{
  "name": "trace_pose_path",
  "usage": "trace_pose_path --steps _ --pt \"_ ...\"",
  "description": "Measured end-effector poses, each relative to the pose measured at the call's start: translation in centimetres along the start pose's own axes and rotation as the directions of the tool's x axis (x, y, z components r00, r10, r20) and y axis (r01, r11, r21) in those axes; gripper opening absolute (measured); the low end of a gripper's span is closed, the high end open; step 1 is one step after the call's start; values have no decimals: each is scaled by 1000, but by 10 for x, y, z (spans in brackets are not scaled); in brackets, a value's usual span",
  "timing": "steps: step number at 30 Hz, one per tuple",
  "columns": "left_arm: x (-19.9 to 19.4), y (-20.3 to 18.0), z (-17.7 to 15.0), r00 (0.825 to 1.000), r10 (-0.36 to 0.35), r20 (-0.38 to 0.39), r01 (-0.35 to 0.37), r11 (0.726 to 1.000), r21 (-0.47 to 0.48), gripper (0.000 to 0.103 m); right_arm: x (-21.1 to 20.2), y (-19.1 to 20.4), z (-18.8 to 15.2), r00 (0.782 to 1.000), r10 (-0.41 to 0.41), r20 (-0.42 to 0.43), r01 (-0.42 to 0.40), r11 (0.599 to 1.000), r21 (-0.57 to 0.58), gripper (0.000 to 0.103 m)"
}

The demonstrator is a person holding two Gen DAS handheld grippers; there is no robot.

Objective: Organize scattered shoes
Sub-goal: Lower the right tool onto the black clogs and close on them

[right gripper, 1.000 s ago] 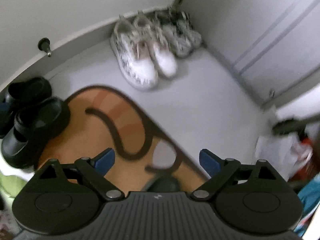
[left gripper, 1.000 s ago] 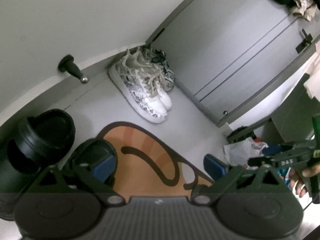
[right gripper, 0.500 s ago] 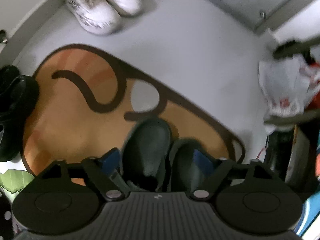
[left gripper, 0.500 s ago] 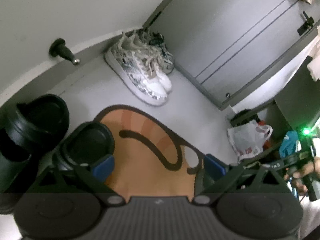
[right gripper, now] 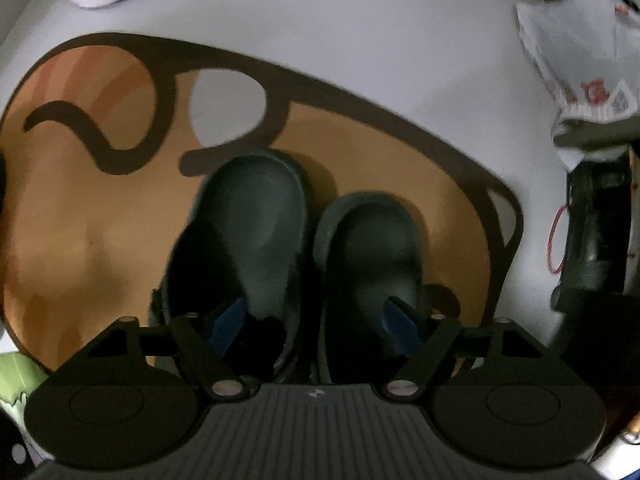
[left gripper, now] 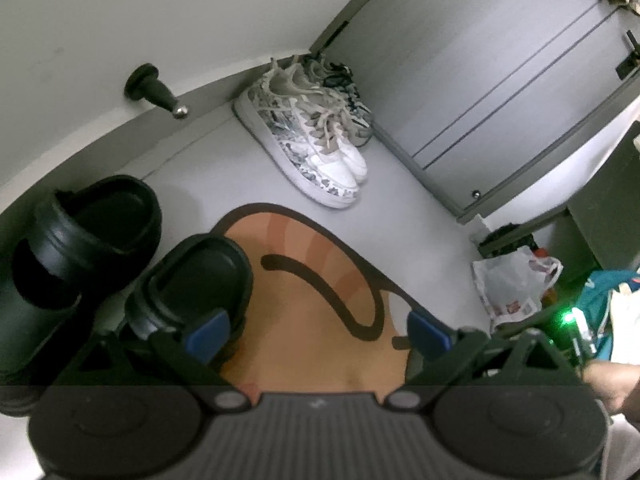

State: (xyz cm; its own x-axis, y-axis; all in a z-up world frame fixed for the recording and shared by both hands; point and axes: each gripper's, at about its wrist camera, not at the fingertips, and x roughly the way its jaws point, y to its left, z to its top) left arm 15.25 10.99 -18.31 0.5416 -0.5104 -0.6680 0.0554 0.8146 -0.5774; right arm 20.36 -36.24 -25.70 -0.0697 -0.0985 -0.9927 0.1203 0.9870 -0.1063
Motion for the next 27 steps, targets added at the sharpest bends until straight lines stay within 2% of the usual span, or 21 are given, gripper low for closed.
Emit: trace_pose_path --steps 4,8,10,15,17,18,20,27 --pt "0 -2 1 1000 -8 1 8 1000 6 97 10 3 -1 1000 13 -18 -13 1000 -26 67" --pt "2 -2 1 1000 -10 0 10 1000 1 97 22 1 -3 998 14 -59 -15 1000 -16 56" --pt "1 -2 1 1000 -8 4 8 1000 0 97 31 -2 -5 996 13 -87 -14 1000 -5 55" --pt "0 -1 2 1000 -1 14 1 1000 -4 97 34 -5 -4 995 30 -94 -29 1000 5 53" --pt "2 -1 1 1000 4 11 -4 1000 -4 97 36 -7 -4 993 61 -105 -59 998 21 41" --pt "2 -1 1 1000 5 10 -5 1000 -3 97 37 -6 -4 991 75 -107 -73 997 18 38" --pt "2 -2 1 1000 10 14 -10 1000 4 97 37 -2 -2 992 66 -107 -67 998 -11 27" --pt "3 -1 0 1000 20 -3 -20 1000 7 97 27 -1 0 995 63 -73 -68 996 -63 20"
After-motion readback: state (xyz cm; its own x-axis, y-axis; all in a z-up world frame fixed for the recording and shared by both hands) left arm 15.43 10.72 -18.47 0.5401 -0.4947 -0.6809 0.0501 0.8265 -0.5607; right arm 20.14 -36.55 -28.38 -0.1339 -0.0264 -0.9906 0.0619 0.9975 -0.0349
